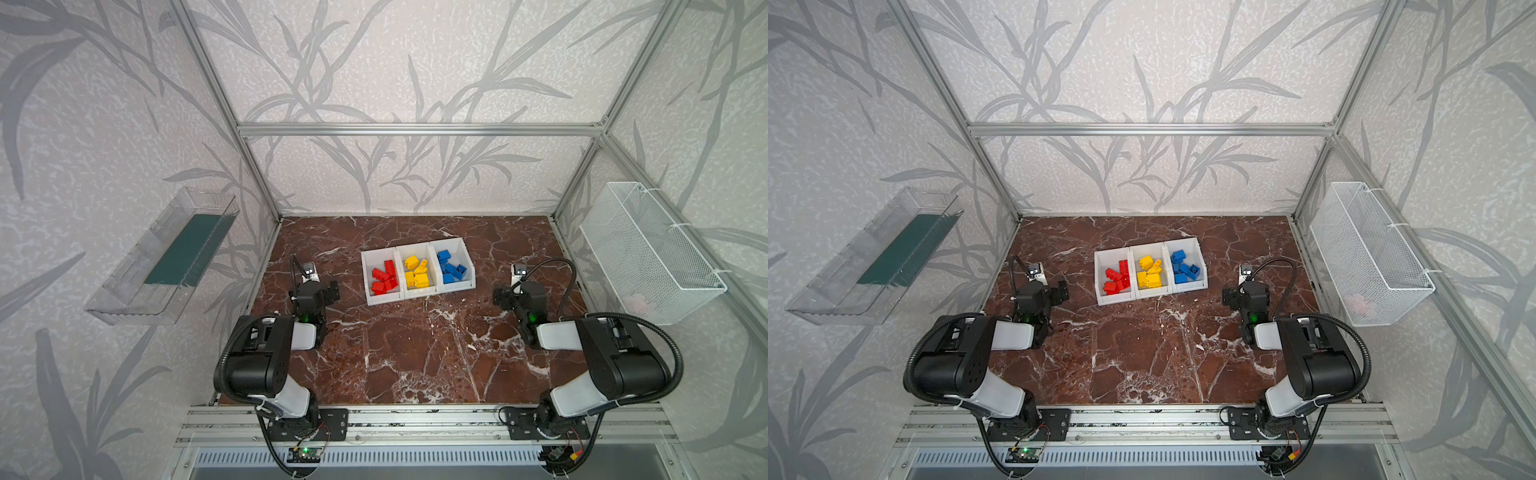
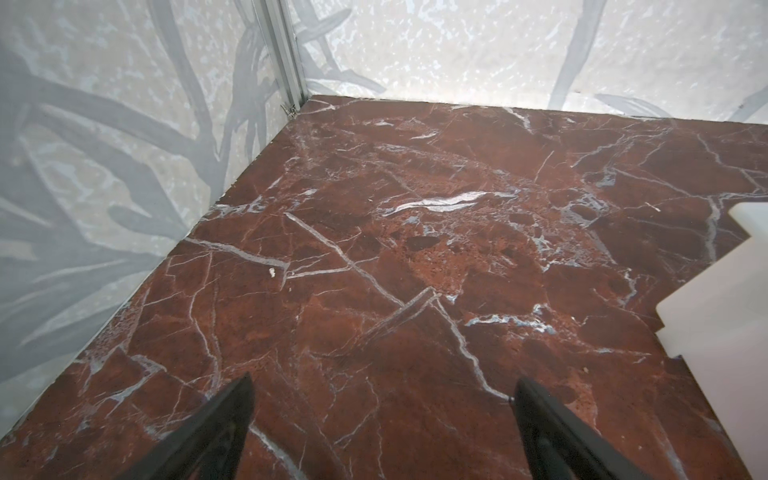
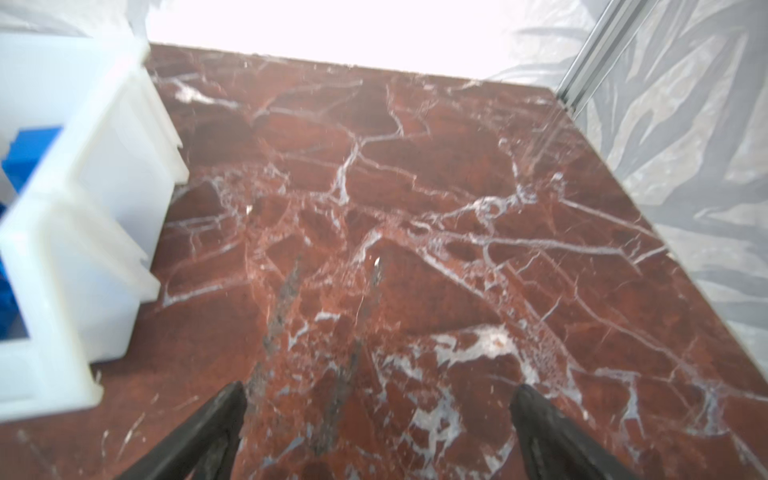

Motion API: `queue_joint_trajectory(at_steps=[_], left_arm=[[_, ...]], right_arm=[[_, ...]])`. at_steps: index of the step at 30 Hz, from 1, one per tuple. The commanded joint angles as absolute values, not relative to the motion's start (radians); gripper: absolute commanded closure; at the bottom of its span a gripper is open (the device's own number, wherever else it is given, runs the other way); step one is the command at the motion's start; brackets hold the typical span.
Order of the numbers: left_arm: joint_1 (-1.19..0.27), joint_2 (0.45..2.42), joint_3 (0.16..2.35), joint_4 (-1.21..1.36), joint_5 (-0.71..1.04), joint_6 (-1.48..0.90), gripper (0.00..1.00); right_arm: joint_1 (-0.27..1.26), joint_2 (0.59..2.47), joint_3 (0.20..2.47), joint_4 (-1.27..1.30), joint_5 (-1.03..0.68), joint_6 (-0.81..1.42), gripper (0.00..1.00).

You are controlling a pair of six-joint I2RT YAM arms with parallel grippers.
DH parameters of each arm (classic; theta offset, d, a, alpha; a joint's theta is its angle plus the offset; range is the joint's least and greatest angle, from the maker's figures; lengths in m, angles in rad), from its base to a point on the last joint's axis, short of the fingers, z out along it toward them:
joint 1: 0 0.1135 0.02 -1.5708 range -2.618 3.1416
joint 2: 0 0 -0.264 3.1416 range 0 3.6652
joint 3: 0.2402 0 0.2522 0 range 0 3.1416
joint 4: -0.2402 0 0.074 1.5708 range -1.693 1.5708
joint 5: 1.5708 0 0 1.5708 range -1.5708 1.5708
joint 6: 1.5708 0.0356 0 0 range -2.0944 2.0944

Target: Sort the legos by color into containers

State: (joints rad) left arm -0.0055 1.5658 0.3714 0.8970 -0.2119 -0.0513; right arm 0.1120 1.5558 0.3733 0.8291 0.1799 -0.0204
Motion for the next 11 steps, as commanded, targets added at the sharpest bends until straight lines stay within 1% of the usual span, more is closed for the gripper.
queue_joint_trajectory(at_steps=[1, 3, 8, 11], left_arm=[[-0.001, 1.564, 0.380, 0.931, -0.186, -0.030, 0.01], [-0.001, 1.574, 0.375, 0.959, -0.187, -0.025, 0.01], [0.016, 1.567, 0.384, 0.931, -0.147, -0.042, 0.01], [0.014, 1.569, 0.381, 0.938, -0.155, -0.035, 0.01]], right_arm=[[0.112, 1.545, 0.380, 0.896, 0.180, -0.029, 0.01], [0.112, 1.537, 0.384, 0.873, 0.178, -0.031, 0.01], [0.112, 1.539, 0.386, 0.875, 0.178, -0.031, 0.01], [0.112, 1.539, 0.385, 0.875, 0.178, -0.032, 0.01]])
